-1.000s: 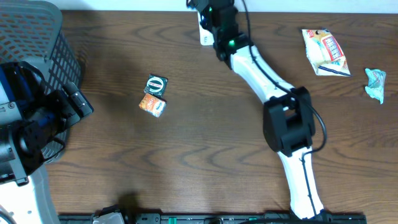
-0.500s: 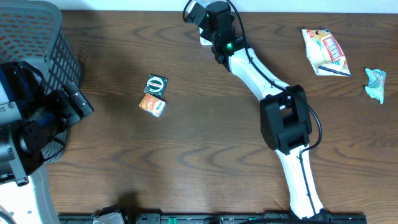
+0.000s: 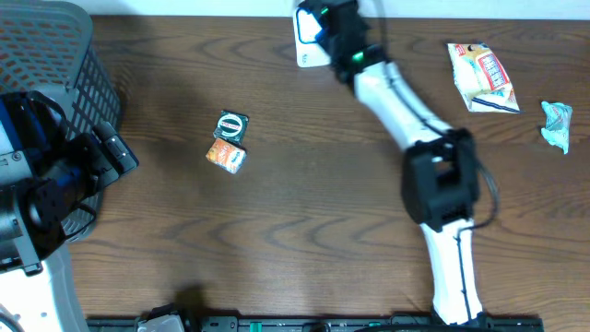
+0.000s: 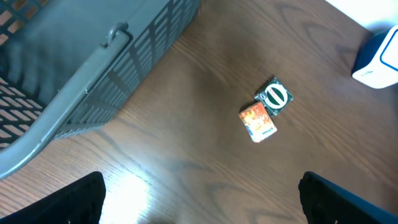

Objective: Scan the item barcode
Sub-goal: 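Carry the teal tissue pack to the right edge and release it, then reach the right gripper to the orange pack beside the tin, then grasp the orange pack and lift it with the right gripper, then raise the orange pack up beneath the scanner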

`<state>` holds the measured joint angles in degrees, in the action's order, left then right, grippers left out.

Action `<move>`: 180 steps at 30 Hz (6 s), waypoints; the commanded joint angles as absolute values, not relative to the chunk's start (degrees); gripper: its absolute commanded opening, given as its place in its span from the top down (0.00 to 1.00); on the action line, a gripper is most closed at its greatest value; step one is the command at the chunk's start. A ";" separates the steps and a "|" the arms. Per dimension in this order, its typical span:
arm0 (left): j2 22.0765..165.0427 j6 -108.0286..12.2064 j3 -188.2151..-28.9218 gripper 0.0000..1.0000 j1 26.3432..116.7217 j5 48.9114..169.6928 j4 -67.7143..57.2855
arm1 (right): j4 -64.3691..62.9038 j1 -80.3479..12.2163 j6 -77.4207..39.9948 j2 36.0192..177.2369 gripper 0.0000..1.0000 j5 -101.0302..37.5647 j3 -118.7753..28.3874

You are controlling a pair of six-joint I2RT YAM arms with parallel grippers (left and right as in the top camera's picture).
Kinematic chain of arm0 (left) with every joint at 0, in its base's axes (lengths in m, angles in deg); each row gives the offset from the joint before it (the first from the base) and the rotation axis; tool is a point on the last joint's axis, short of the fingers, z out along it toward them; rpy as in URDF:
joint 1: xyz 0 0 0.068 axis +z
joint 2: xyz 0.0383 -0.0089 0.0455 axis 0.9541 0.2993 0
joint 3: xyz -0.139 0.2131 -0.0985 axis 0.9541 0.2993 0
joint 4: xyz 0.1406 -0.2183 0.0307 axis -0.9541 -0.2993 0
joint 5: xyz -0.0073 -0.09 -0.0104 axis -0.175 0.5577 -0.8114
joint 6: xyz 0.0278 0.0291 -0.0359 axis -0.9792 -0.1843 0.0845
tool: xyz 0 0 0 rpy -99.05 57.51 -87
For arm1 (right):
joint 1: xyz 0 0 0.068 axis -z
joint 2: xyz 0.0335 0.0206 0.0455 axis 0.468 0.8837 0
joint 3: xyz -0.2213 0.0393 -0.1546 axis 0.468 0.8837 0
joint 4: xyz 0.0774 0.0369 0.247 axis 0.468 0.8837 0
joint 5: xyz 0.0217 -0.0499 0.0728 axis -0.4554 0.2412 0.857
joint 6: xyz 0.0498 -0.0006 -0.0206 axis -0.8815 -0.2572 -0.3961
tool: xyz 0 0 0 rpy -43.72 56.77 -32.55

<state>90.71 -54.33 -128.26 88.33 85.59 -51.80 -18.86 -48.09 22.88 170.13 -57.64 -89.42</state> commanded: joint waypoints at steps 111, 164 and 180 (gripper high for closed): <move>90.73 -54.24 -127.74 0.02 88.64 85.06 -51.96 | 28.70 -68.59 -16.53 163.05 0.40 -30.85 -81.07; 90.73 -54.24 -127.74 0.02 88.64 85.06 -51.96 | 43.28 -27.15 22.62 168.06 0.99 49.30 -79.76; 90.73 -54.24 -127.74 0.02 88.64 85.06 -51.96 | 64.00 -29.05 51.78 167.12 0.99 44.60 -80.22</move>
<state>90.71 -54.33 -128.24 88.33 85.61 -51.82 63.89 -28.77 44.74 170.05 44.19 -79.83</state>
